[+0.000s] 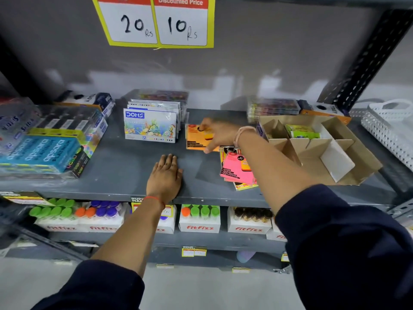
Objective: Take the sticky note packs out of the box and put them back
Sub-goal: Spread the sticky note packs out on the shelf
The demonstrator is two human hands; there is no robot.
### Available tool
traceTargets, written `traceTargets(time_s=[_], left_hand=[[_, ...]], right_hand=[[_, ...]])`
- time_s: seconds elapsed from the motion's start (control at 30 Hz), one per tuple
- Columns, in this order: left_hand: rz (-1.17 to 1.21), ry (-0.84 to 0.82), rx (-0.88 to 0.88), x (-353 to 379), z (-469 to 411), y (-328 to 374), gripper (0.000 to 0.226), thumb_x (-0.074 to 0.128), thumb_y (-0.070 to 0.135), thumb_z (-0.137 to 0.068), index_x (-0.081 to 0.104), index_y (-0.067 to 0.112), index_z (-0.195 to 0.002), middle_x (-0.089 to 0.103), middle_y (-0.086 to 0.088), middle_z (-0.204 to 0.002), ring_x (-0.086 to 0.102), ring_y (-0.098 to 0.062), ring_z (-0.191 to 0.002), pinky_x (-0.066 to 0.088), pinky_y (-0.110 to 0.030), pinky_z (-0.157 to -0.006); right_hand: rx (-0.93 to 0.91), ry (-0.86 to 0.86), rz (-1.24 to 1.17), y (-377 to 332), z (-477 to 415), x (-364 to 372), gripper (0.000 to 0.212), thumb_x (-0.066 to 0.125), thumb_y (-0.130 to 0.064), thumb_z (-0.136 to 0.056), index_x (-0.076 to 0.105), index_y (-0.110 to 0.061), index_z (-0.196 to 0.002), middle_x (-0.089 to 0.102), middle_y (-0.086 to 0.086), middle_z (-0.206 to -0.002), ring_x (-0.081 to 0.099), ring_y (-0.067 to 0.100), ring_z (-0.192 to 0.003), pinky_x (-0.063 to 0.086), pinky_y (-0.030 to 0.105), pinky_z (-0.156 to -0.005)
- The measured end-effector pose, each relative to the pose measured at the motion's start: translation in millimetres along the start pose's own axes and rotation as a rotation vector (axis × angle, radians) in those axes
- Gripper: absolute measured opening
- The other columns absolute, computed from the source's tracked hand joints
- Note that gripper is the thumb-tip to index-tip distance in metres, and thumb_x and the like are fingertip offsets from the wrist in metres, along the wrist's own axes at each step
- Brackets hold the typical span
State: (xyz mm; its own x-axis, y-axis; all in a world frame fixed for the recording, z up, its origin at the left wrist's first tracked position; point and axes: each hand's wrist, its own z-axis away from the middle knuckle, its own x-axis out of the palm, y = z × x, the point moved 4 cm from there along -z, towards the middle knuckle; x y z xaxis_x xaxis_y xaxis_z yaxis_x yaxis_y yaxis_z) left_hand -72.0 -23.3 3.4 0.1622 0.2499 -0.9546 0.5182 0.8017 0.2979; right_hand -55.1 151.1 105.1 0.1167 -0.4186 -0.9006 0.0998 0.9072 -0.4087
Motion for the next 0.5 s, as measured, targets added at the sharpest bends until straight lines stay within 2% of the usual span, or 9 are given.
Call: traceTargets(time_s=[0.13, 0.2, 0.33, 0.37, 0.43, 0.5], left_hand=[[-0.001, 0.002, 0.012, 2.8, -2.4, -1.2, 0.051, 0.026, 0.025, -0.099, 0.017, 0.007, -0.146, 0.015, -0.009, -0.157, 0.008, -0.022, -0.146, 0.009, -0.035, -0.119], [-0.010, 0.014, 0.020, 3.7, -4.1, -2.6, 0.051, 0.027, 0.025, -0.099, 0.016, 0.007, -0.146, 0.014, -0.008, -0.158, 0.009, -0.022, -0.146, 0.010, -0.035, -0.119], [-0.022, 0.028, 0.035, 6.3, -5.5, -4.0, 0.051, 0.026, 0.025, -0.099, 0.015, 0.009, -0.146, 0.014, -0.007, -0.158, 0.008, -0.021, -0.146, 0.009, -0.034, -0.119], [-0.026, 0.028, 0.036, 6.5, -6.2, -4.7, 0.051, 0.026, 0.026, -0.099, 0.015, 0.009, -0.146, 0.014, -0.007, -0.158, 0.008, -0.021, -0.146, 0.009, -0.034, -0.119], [-0.025, 0.023, 0.027, 6.6, -7.0, -5.8, 0.052, 0.025, 0.026, -0.099, 0.015, 0.009, -0.146, 0.014, -0.006, -0.158, 0.008, -0.020, -0.146, 0.009, -0.033, -0.119], [-0.026, 0.028, 0.025, 6.3, -6.6, -5.5, 0.052, 0.026, 0.026, -0.098, 0.016, 0.009, -0.146, 0.015, -0.007, -0.158, 0.009, -0.021, -0.146, 0.010, -0.034, -0.119]], right_hand=[[0.063, -0.065, 0.092, 1.7, -30.2, 18.3, 0.068, 0.078, -0.023, -0.071, 0.044, -0.011, -0.129, 0.049, 0.011, -0.137, 0.050, 0.030, -0.119, 0.041, 0.031, -0.093], [0.092, -0.107, 0.104, 7.8, -40.6, 27.4, 0.068, 0.077, -0.024, -0.072, 0.044, -0.013, -0.130, 0.049, 0.011, -0.137, 0.051, 0.030, -0.119, 0.043, 0.034, -0.098], [0.129, -0.179, 0.109, 18.0, -47.6, 51.1, 0.068, 0.074, -0.023, -0.075, 0.041, -0.014, -0.134, 0.050, 0.013, -0.135, 0.052, 0.032, -0.115, 0.042, 0.030, -0.086], [0.126, -0.177, 0.100, 18.3, -47.0, 52.3, 0.069, 0.074, -0.024, -0.075, 0.041, -0.014, -0.135, 0.048, 0.014, -0.138, 0.050, 0.032, -0.118, 0.041, 0.030, -0.088], [0.082, -0.107, 0.080, 16.9, -41.8, 39.7, 0.072, 0.074, -0.027, -0.075, 0.040, -0.014, -0.138, 0.032, 0.014, -0.150, 0.034, 0.030, -0.135, 0.032, 0.032, -0.106], [0.052, 0.005, 0.005, 18.9, -26.8, 12.3, 0.079, 0.073, -0.032, -0.075, 0.035, -0.018, -0.142, 0.016, 0.010, -0.157, 0.016, 0.025, -0.144, 0.018, 0.033, -0.115]])
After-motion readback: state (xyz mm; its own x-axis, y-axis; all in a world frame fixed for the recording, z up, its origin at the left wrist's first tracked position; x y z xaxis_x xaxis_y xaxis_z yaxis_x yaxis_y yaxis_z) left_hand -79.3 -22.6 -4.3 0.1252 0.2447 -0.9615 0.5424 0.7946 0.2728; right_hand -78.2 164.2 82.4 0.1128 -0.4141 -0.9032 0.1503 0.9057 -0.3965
